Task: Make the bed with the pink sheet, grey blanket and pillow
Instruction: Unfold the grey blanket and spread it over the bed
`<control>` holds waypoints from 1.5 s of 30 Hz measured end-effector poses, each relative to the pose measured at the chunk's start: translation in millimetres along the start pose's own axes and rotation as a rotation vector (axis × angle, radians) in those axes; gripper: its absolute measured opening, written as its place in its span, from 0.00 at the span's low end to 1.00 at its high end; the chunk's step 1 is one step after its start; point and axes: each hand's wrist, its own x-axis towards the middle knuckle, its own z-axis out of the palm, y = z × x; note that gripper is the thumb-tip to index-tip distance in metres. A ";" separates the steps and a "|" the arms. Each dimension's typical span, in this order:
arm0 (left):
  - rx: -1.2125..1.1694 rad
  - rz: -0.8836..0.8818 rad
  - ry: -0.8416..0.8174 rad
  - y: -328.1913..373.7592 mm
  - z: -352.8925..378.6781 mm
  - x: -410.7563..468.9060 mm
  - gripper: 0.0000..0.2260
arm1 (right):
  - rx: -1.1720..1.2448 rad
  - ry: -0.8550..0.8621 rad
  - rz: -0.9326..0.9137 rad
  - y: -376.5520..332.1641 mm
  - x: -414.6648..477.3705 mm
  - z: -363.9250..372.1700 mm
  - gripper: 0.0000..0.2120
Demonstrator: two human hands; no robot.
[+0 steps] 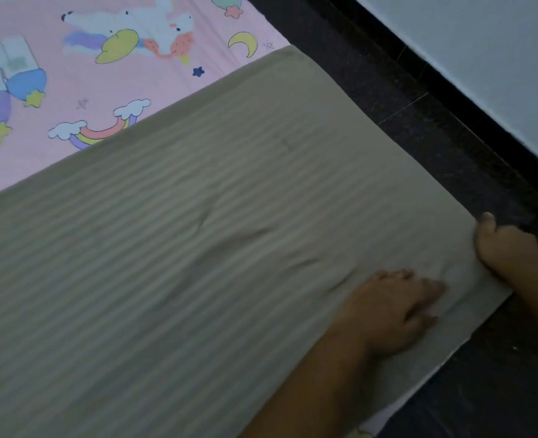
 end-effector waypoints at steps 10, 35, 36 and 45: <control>0.078 -0.843 1.029 -136.8 -129.3 -183.1 0.22 | 0.187 0.309 -1.222 -220.5 -214.0 104.4 0.26; 0.421 -0.711 0.318 -78.6 -45.6 -96.6 0.33 | -0.071 0.068 -0.119 -2.4 -10.4 21.8 0.33; 0.399 -0.656 0.296 -76.5 -46.3 -92.4 0.34 | -0.098 0.068 -0.045 1.0 -2.9 15.7 0.37; 0.215 -0.777 0.859 -88.7 -75.5 -79.1 0.29 | -0.086 0.246 -1.146 -197.2 -145.3 68.9 0.27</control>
